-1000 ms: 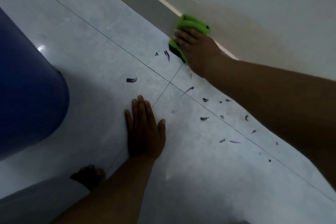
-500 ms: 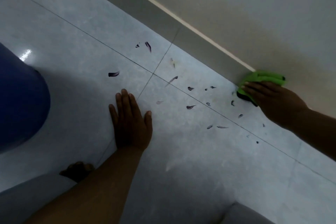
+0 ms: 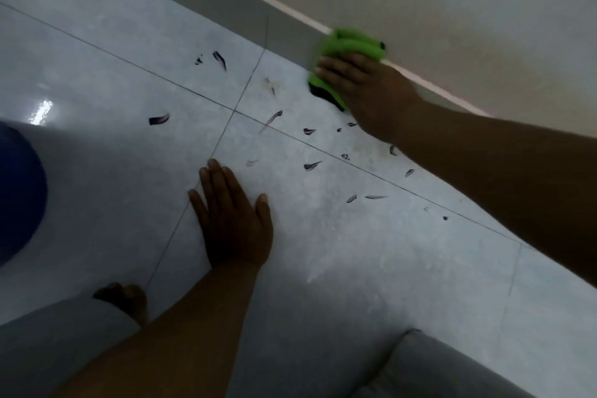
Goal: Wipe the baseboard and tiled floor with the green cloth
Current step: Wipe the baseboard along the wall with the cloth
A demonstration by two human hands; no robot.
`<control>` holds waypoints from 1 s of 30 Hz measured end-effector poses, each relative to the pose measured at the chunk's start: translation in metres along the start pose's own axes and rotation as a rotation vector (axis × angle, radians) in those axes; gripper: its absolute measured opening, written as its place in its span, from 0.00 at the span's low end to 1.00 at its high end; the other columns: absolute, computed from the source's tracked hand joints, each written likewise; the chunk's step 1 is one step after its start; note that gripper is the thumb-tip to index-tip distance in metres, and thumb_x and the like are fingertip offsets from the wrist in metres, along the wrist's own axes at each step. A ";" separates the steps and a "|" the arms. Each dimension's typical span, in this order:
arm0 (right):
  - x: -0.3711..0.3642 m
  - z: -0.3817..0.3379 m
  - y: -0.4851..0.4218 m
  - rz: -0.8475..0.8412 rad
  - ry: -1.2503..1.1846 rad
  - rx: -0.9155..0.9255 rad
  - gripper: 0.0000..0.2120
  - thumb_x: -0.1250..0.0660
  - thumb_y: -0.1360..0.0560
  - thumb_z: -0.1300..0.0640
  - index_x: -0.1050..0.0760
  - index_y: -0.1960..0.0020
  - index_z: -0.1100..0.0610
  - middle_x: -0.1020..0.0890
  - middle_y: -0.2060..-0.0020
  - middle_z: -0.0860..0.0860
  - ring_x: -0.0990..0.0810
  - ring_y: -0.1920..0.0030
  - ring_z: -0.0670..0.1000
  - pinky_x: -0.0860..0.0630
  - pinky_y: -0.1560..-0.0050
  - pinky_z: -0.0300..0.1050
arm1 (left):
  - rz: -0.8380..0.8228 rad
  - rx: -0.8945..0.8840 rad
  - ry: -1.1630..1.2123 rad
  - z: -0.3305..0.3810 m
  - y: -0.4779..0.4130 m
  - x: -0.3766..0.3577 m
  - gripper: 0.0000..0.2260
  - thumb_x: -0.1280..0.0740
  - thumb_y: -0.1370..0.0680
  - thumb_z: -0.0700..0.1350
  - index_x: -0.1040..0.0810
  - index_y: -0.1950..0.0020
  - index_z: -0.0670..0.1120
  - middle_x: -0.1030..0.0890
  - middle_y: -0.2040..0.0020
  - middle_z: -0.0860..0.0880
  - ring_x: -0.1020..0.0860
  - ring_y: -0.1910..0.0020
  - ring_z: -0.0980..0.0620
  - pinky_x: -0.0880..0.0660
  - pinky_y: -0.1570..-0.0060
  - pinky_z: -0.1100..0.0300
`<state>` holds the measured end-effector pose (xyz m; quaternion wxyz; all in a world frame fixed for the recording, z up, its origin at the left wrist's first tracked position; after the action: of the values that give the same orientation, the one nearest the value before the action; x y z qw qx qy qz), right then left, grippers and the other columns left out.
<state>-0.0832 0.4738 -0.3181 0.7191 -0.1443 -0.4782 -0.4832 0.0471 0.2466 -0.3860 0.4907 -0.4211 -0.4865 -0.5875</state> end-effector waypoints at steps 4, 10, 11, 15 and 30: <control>-0.034 0.021 0.127 -0.119 -0.076 -0.042 0.26 0.49 0.23 0.65 0.41 0.24 0.63 0.34 0.26 0.60 0.35 0.27 0.59 0.44 0.25 0.53 | -0.007 -0.003 0.009 -0.001 0.002 -0.003 0.34 0.48 0.19 0.56 0.49 0.20 0.35 0.49 0.19 0.36 0.50 0.20 0.37 0.52 0.22 0.37; -0.054 0.035 0.210 -0.238 -0.167 -0.142 0.26 0.46 0.26 0.68 0.39 0.27 0.63 0.28 0.31 0.63 0.26 0.34 0.64 0.47 0.27 0.50 | 0.016 0.011 0.117 0.012 0.009 -0.003 0.34 0.47 0.19 0.55 0.47 0.21 0.34 0.48 0.19 0.36 0.49 0.20 0.37 0.52 0.22 0.38; -0.054 0.033 0.199 -0.212 -0.169 -0.149 0.28 0.42 0.26 0.69 0.39 0.27 0.63 0.28 0.31 0.62 0.27 0.33 0.63 0.51 0.26 0.48 | -0.006 -0.028 0.146 0.026 0.016 -0.005 0.34 0.48 0.19 0.55 0.48 0.21 0.34 0.48 0.19 0.36 0.49 0.20 0.38 0.52 0.22 0.39; -0.031 0.017 0.110 -0.044 -0.168 -0.110 0.29 0.39 0.25 0.66 0.39 0.25 0.63 0.34 0.27 0.60 0.35 0.27 0.60 0.52 0.24 0.49 | -0.064 -0.142 0.097 0.074 0.042 -0.019 0.33 0.48 0.19 0.56 0.46 0.21 0.35 0.47 0.20 0.36 0.48 0.20 0.37 0.51 0.22 0.39; -0.095 0.061 0.331 -0.402 -0.115 -0.268 0.27 0.51 0.24 0.69 0.37 0.26 0.59 0.28 0.31 0.59 0.26 0.35 0.62 0.35 0.31 0.55 | -0.039 -0.122 0.029 0.073 0.042 -0.025 0.34 0.47 0.19 0.55 0.48 0.21 0.35 0.48 0.19 0.35 0.50 0.20 0.37 0.53 0.22 0.37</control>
<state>0.1515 0.7299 -0.2818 0.5546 -0.1673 -0.4691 -0.6666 0.0935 0.3208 -0.3913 0.4597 -0.4320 -0.4507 -0.6317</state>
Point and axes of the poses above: each hand's wrist, its own y-axis away from the middle knuckle, its own x-axis out of the back of the hand, z = x × y, the point moved 8 cm from there along -y, towards the middle knuckle
